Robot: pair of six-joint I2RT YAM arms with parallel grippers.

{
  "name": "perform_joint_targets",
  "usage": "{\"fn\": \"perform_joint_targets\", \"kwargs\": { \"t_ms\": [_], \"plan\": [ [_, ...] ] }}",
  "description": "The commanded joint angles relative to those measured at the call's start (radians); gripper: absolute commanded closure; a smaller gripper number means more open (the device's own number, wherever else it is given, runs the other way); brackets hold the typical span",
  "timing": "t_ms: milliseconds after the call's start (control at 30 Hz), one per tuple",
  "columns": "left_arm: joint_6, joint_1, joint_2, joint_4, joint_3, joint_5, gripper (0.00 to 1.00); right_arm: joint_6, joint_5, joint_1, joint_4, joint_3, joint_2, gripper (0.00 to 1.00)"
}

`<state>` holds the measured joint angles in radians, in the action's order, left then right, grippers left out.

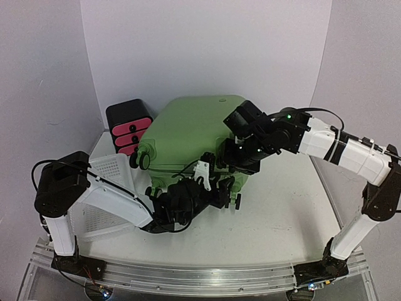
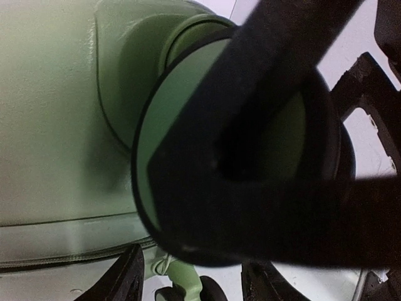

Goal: Open, take out, and arrange the luggage
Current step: Unzip the zipper of the luggage.

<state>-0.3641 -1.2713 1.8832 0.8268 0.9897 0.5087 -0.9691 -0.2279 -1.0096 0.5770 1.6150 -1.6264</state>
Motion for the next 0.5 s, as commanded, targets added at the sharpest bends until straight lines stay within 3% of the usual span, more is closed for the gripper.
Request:
{"fn": "perform_joint_targets", "kwargs": {
  "t_ms": [0, 200, 333, 467],
  "plan": [
    [0.057, -0.035, 0.071, 0.110, 0.106, 0.130, 0.48, 0.110, -0.048, -0.030, -0.346, 0.069, 0.193, 0.79],
    [0.071, -0.055, 0.144, 0.135, 0.147, 0.249, 0.58, 0.110, -0.052, -0.031, -0.354, 0.063, 0.209, 0.78],
    [0.087, -0.055, 0.172, 0.156, 0.147, 0.253, 0.67, 0.110, -0.056, -0.030, -0.356, 0.060, 0.217, 0.78],
    [0.092, -0.056, 0.197, 0.173, 0.145, 0.237, 0.68, 0.109, -0.056, -0.031, -0.359, 0.059, 0.218, 0.78]
  ]
}}
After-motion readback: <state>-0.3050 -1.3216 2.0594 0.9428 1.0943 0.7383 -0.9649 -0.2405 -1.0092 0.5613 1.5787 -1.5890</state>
